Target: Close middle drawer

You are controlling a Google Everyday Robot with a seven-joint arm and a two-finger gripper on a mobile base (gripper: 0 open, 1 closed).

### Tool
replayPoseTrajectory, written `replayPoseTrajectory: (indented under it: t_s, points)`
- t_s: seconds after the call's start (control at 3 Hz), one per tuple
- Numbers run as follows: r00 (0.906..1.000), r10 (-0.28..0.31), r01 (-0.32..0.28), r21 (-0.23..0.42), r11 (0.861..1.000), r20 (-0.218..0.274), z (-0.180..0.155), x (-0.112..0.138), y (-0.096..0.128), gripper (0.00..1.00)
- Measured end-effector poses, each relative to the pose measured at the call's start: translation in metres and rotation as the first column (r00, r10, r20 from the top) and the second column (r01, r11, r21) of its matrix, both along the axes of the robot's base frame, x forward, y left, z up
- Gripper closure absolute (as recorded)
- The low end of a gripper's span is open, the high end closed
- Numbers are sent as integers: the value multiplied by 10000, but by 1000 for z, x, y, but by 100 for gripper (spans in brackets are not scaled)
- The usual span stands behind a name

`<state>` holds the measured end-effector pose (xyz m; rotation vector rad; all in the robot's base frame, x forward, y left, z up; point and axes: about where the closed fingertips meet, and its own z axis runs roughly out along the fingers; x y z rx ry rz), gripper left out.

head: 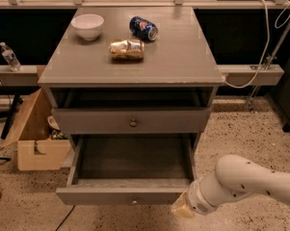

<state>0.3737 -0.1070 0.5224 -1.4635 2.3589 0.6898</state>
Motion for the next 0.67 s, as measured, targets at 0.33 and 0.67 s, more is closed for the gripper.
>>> replayPoseTrajectory:
  t_s: [0.33, 0.67]
  points:
    - [9995, -303, 301, -121, 9995, -109, -45, -4, -4, 100]
    - [9976, -671, 665, -330, 9972, -165, -86, -1, -5, 100]
